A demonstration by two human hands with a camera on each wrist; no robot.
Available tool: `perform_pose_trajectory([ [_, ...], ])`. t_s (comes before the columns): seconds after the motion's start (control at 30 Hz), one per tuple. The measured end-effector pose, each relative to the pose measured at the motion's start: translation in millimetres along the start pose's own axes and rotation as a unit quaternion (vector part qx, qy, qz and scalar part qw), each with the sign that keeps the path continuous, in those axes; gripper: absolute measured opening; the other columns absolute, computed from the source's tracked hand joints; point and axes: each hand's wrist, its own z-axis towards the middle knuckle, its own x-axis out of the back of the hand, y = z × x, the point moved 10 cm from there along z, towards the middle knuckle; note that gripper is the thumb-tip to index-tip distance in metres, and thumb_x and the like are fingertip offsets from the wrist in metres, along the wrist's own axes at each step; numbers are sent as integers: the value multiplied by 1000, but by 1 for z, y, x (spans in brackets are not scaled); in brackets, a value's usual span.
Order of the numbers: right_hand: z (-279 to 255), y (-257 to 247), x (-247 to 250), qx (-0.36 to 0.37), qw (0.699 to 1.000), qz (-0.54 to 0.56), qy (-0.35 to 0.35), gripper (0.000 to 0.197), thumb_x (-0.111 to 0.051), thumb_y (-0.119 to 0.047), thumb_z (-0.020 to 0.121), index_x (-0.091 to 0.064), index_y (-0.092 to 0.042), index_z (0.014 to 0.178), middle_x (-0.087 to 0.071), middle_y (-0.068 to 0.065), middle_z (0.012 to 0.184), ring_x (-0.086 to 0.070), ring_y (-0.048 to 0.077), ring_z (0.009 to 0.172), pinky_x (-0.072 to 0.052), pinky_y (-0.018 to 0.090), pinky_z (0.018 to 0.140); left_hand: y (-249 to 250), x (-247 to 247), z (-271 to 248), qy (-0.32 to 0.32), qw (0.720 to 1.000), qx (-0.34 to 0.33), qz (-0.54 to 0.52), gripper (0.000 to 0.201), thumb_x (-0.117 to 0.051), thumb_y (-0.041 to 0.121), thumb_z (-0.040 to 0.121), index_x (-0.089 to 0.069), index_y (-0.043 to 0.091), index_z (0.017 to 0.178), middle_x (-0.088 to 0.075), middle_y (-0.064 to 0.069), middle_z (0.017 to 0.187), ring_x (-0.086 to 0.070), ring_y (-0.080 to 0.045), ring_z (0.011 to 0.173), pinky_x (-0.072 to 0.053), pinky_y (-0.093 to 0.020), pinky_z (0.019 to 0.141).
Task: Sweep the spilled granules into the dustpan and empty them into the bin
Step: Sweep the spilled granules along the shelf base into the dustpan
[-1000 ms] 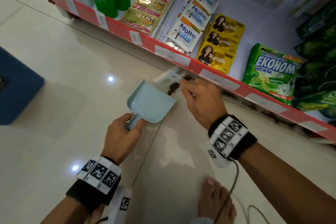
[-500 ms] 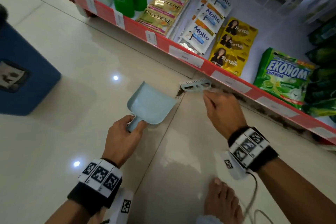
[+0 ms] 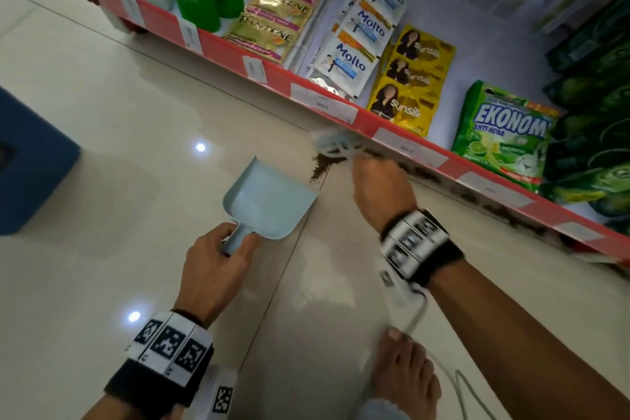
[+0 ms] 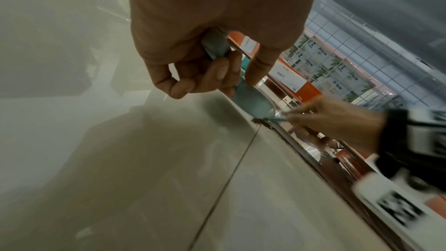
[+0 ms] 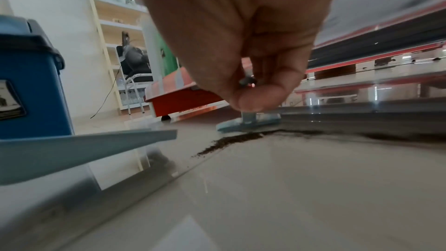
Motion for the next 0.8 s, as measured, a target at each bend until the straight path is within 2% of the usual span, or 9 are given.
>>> perform_pose_trajectory([
  [0.07,-28,32,0,-16,1000,-18,-15,30,-41,-7,97,-60,-11,119,-70,16,100,-67,33,91,-51,39,76,-1,-3,0,-2,1000,5,-1,50,-64,44,88,-35,15,61,-33,10,44,-31,-6,41,-28,-25,50],
  [0.17,-43,39,16,6,999,33,41,26,-47,-2,95,-64,-5,114,-69,18,93,-66,34,82,-52,38,70,-2,-6,0,-1,1000,10,-2,50,-65,45,87,-34,16,60,-34,12,42,-32,-6,40,-28,-22,48],
  [0.27,-32,1,37,53,987,103,112,27,-52,3,94,-66,0,116,-71,19,87,-66,34,75,-54,37,66,5,-14,1,-7,1000,2,1,51,-65,45,88,-34,16,61,-34,12,42,-31,-6,41,-28,-24,49],
  [0.33,-9,-26,40,80,978,148,127,32,-49,-1,98,-61,-4,127,-72,18,100,-68,33,85,-57,40,76,9,-15,3,-6,1000,-3,4,50,-65,45,88,-34,16,60,-35,11,43,-31,-6,41,-29,-26,50],
  [0.4,21,-51,31,98,978,135,124,35,-43,-6,102,-55,-8,134,-70,13,106,-67,29,90,-57,40,81,10,-13,5,-2,1000,-4,10,50,-65,43,88,-35,16,60,-35,11,42,-31,-7,41,-30,-27,51],
  [0.53,64,-90,21,91,985,68,132,31,-38,-7,102,-53,-11,129,-68,6,98,-66,21,78,-57,27,74,0,5,0,21,1000,8,20,47,-66,39,89,-37,17,58,-38,11,42,-33,-6,40,-29,-28,51],
  [0.6,72,-96,13,81,987,73,115,31,-42,-5,100,-56,-11,127,-68,9,99,-67,24,79,-57,30,74,-6,13,-5,29,999,12,23,47,-66,38,89,-37,18,58,-39,11,42,-34,-5,40,-29,-27,50],
  [0.67,75,-89,4,66,992,64,85,29,-44,-5,99,-59,-12,123,-67,9,96,-67,27,82,-53,29,70,-11,17,-9,34,999,14,20,47,-66,37,90,-37,19,57,-39,11,42,-33,-5,40,-28,-26,50],
  [0.8,46,-45,-10,45,998,48,-6,25,-43,-4,98,-62,-11,115,-63,8,88,-66,31,85,-50,33,66,-12,16,-10,35,999,18,8,46,-65,37,90,-38,19,57,-39,13,42,-34,-5,40,-27,-26,50],
])
